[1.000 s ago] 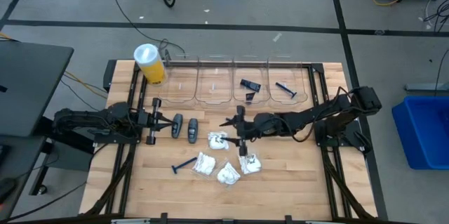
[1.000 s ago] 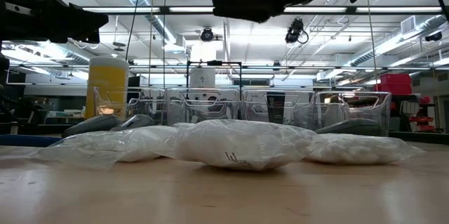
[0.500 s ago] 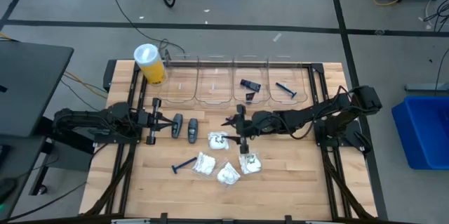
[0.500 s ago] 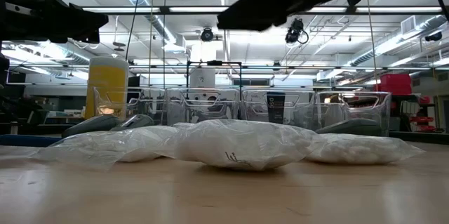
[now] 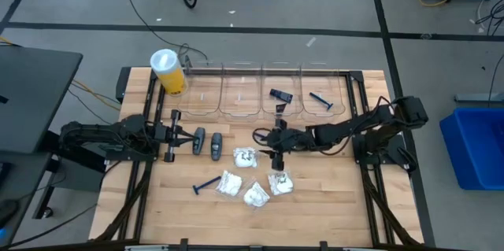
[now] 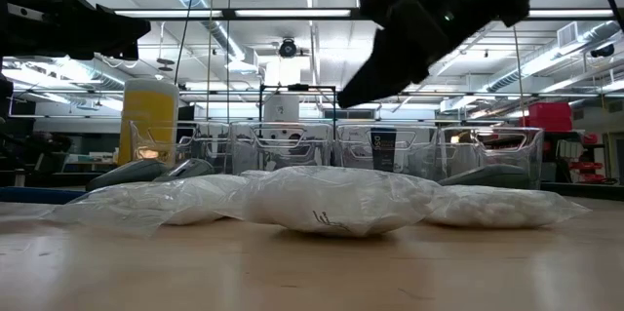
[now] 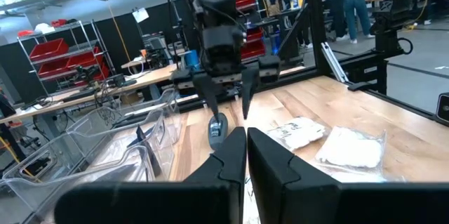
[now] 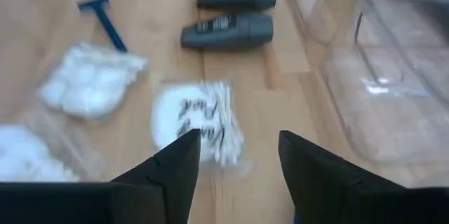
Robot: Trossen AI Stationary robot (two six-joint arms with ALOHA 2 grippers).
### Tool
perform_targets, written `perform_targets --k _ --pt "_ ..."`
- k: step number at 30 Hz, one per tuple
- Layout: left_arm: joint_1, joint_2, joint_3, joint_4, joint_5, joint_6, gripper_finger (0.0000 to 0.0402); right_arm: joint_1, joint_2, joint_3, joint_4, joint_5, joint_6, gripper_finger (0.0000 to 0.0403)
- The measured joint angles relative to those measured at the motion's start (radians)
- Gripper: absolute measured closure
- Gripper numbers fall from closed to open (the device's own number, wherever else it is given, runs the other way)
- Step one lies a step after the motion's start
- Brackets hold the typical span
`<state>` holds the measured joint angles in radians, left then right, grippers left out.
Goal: Pick & Place Travel size toiletries
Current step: Put the blue razor into the right transparent bin
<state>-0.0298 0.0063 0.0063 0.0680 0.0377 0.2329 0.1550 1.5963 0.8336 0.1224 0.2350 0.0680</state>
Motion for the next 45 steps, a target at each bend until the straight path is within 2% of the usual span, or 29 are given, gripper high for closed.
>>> perform_targets --k 4,11,15,19,23,31,39,45 --pt "0.0 0.0 0.0 0.0 0.0 0.0 0.0377 0.031 0.0 -0.063 0.054 0.014 0.012 0.0177" --pt "0.0 0.0 0.0 0.0 0.0 0.0 0.0378 0.063 0.0 -0.177 0.223 0.116 0.089 0.0137" --pt "0.0 0.0 0.0 0.0 0.0 0.0 0.0377 0.085 0.0 -0.24 0.327 0.161 0.085 0.0124" --pt "0.0 0.0 0.0 0.0 0.0 0.0 0.0377 0.103 0.0 -0.285 0.358 0.22 0.093 0.0121" --pt "0.0 0.0 0.0 0.0 0.0 0.0 0.0377 0.099 0.0 -0.289 0.322 0.236 0.124 0.0127" --pt "0.0 0.0 0.0 0.0 0.0 0.0 0.0377 0.062 0.029 -0.214 0.246 0.236 0.152 0.014" --pt "0.0 0.0 0.0 -0.001 0.0 0.0 0.0377 0.048 0.072 -0.073 -0.059 0.235 0.277 0.015" --pt "0.0 0.0 0.0 -0.001 0.0 0.0 0.0377 0.03 0.072 -0.045 -0.081 0.233 0.271 0.0155"
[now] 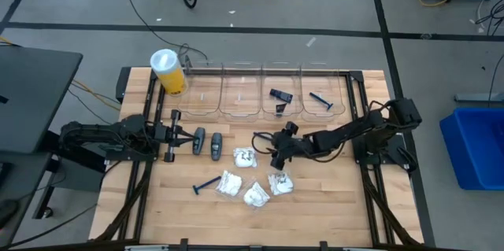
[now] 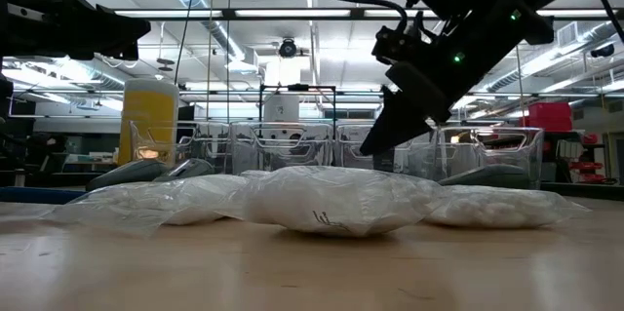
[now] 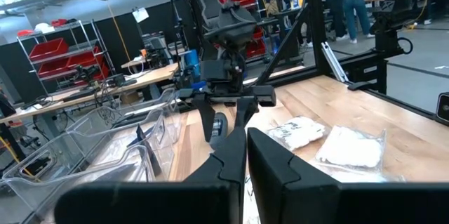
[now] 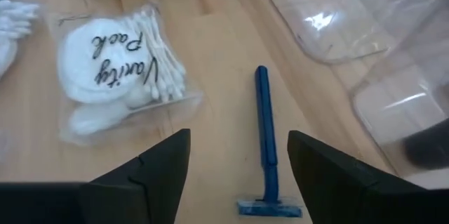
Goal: Pick & Place Travel size toiletries
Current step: Put the blue razor into the right transparent bin
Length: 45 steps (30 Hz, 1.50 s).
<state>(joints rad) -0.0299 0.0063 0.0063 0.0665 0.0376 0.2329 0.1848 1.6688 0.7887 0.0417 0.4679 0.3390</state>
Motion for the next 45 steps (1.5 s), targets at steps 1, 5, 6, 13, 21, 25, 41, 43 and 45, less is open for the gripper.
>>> perform_targets --k 1,5,6,13,21,25,41,43,45 --pt "0.0 0.0 0.0 0.0 0.0 0.0 0.0378 -0.005 0.003 0.0 0.0 -0.001 -0.004 0.0155" --pt "0.0 0.0 0.0 0.0 0.0 0.0 0.0378 -0.022 0.015 -0.001 0.006 -0.046 -0.003 0.0151" --pt "0.0 0.0 0.0 0.0 0.0 0.0 0.0377 -0.022 0.018 0.0 0.009 -0.056 -0.001 0.0149" --pt "0.0 0.0 0.0 -0.001 0.0 0.0 0.0377 -0.021 0.052 0.0 0.002 -0.026 0.05 0.0146" --pt "0.0 0.0 0.0 -0.001 0.0 0.0 0.0378 -0.029 0.099 0.008 0.018 -0.025 0.136 0.0161" --pt "0.0 0.0 0.0 -0.001 0.003 0.0 0.0378 -0.041 0.099 0.008 0.021 -0.023 0.151 0.0166" --pt "0.0 0.0 0.0 -0.001 0.0 0.0 0.0378 -0.047 0.15 0.007 0.022 0.002 0.143 0.0163" --pt "0.0 0.0 0.0 -0.001 0.0 0.0 0.0378 -0.047 0.15 0.007 0.022 0.002 0.143 0.0165" --pt "0.0 0.0 0.0 -0.001 0.0 0.0 0.0377 -0.047 0.15 0.007 0.022 -0.005 0.143 0.0172"
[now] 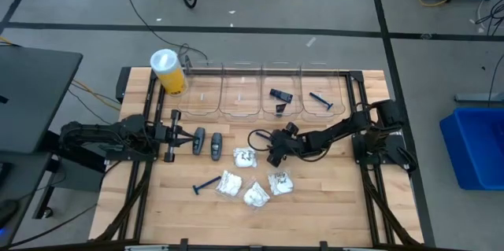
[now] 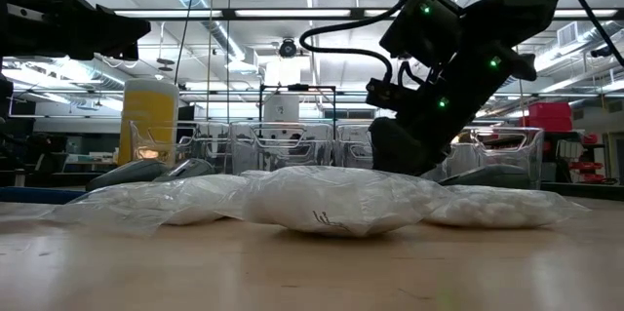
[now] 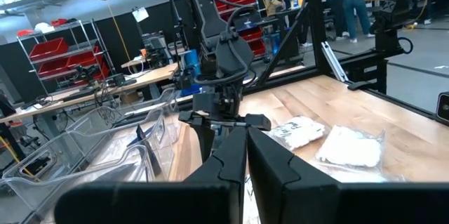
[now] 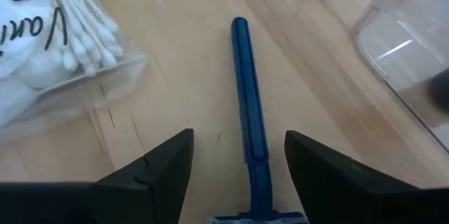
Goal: Pick & Place Travel size toiletries
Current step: Put the blue razor into the right transparent bin
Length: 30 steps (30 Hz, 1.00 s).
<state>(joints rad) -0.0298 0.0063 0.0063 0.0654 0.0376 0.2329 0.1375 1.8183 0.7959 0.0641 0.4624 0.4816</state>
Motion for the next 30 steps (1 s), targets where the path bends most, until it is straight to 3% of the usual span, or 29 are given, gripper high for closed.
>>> perform_targets --k 12,30 --pt "0.0 0.0 0.0 0.0 0.0 0.0 0.0377 0.0 0.0 0.0 0.001 -0.029 0.0 0.0236" --pt "0.0 0.0 0.0 0.0 0.0 0.0 0.0378 -0.001 0.0 0.0 0.002 -0.07 0.0 0.0291"
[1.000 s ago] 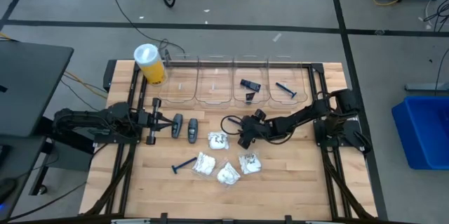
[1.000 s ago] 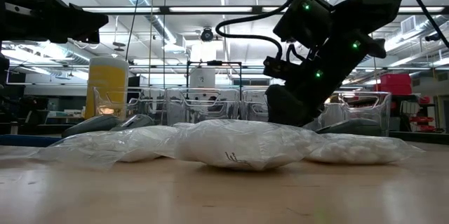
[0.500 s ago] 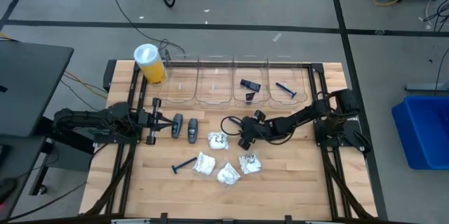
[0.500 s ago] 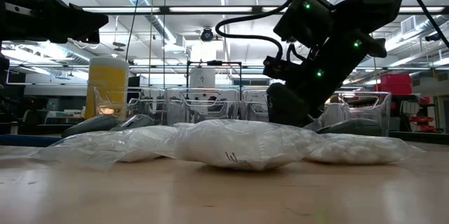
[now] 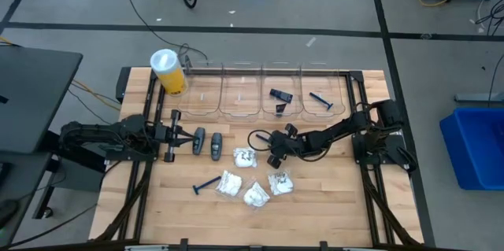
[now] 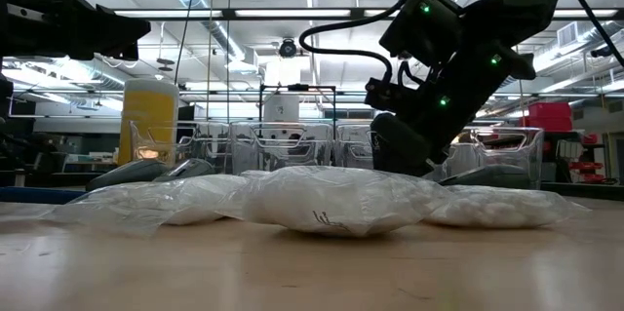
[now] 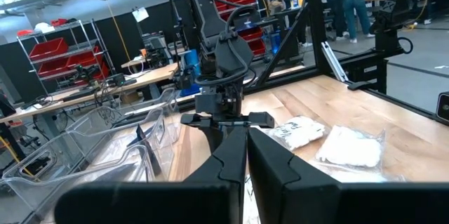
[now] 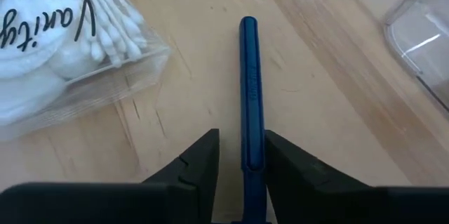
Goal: Pick & Place Travel size toiletries
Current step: Put the blue razor into the right transparent bin
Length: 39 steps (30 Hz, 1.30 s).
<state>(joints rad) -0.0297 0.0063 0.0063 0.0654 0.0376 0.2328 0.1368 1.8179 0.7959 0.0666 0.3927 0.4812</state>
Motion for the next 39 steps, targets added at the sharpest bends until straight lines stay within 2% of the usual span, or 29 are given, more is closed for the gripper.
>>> perform_targets --k 25,34,39 --pt "0.0 0.0 0.0 0.0 0.0 0.0 0.0378 0.0 0.0 0.0 0.005 -0.004 0.0 0.0348" --pt "0.0 0.0 0.0 0.0 0.0 0.0 0.0378 0.001 -0.008 0.0 0.004 -0.02 0.0 0.0351" --pt "0.0 0.0 0.0 0.0 0.0 0.0 0.0378 0.002 -0.054 -0.001 0.002 -0.023 -0.039 0.0351"
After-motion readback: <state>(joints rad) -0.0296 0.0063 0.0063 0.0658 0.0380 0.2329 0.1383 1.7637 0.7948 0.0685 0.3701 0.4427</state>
